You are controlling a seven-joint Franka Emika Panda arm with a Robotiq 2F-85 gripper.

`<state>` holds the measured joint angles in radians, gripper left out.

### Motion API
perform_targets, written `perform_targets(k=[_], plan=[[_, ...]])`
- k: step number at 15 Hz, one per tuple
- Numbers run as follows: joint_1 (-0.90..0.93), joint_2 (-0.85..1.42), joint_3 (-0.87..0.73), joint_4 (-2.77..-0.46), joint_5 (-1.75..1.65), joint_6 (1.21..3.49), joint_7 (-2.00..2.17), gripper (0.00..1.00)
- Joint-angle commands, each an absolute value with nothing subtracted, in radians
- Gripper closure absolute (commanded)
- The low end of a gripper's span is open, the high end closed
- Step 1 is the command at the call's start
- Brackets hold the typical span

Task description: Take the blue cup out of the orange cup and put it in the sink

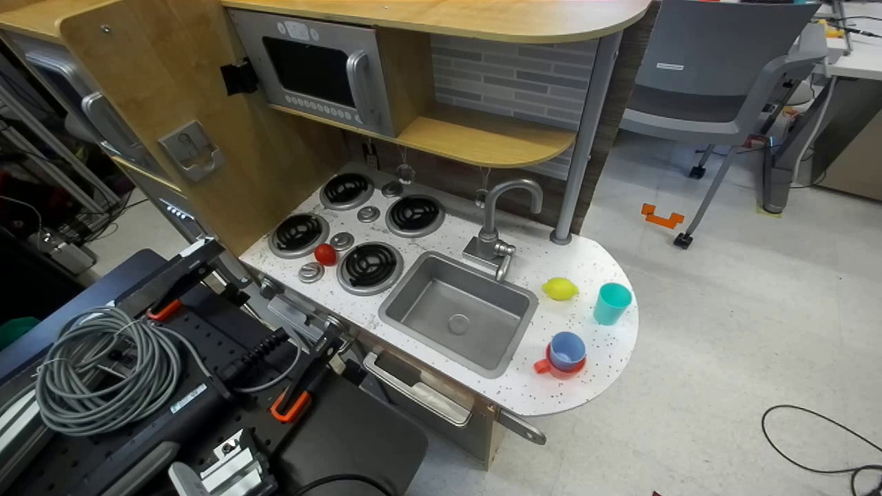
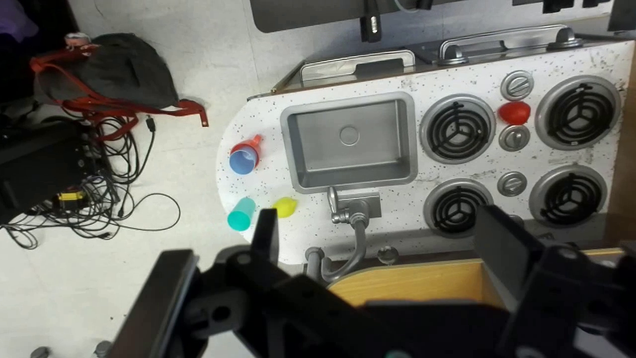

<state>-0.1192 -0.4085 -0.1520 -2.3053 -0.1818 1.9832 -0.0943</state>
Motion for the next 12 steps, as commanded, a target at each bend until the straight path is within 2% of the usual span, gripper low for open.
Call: perform_targets(k=[1, 12], plan=[[-0.135, -0.210, -0.210, -2.164, -0.167, 2.003, -0.201, 0.00], [-0.227, 0.250, -0.222, -1.894, -0.110, 2.125, -0.377, 0.00]])
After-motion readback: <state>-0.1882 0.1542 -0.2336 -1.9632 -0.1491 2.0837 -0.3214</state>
